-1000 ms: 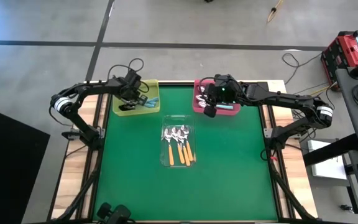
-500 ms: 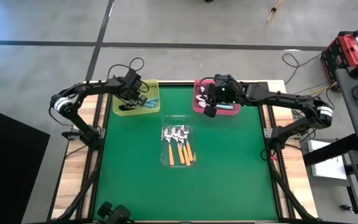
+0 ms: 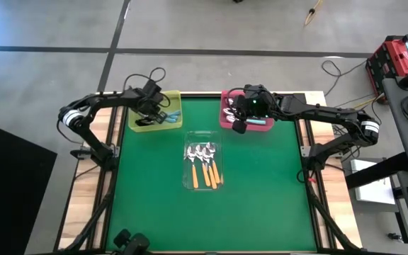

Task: Sort silverware by color (type)
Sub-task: Put the blue spoon into the yellow bin, then return to Home Position

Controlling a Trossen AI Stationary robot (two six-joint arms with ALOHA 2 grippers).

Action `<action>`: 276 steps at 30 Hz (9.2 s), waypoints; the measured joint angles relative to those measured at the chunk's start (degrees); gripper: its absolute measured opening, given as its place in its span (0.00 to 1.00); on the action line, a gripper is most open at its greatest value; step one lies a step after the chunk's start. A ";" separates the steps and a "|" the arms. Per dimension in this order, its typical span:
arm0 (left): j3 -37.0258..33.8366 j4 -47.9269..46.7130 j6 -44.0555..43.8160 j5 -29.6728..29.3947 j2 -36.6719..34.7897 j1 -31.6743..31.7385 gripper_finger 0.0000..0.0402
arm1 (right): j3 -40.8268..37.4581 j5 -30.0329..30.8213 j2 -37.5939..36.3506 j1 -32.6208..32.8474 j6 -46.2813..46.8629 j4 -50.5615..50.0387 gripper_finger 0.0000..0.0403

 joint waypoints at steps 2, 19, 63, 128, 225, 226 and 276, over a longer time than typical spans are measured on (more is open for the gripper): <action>-0.01 0.17 -0.31 0.26 0.69 0.00 0.00 | 0.00 0.00 0.00 0.00 -0.02 -0.01 0.17; 0.39 4.06 -7.47 -0.26 0.91 0.00 0.00 | 0.00 0.04 0.00 -0.01 -0.04 0.00 0.17; 1.84 8.11 -5.64 0.81 0.23 -0.20 0.00 | -0.21 0.07 0.00 -0.01 0.15 -0.66 0.17; 1.03 -7.93 4.01 1.32 -0.91 -1.89 0.00 | -0.24 0.02 0.00 0.52 1.51 -0.89 0.17; -42.21 12.05 -9.71 19.24 -91.97 -42.86 0.00 | -51.71 -9.02 -63.52 10.25 9.98 23.14 0.17; -42.21 11.10 -9.47 19.39 -93.73 -42.86 0.00 | -51.94 -9.01 -64.74 10.25 10.03 22.23 0.17; -47.45 24.43 -12.13 26.34 -85.52 -42.80 0.00 | -61.70 -12.92 -72.78 10.23 12.98 20.68 0.17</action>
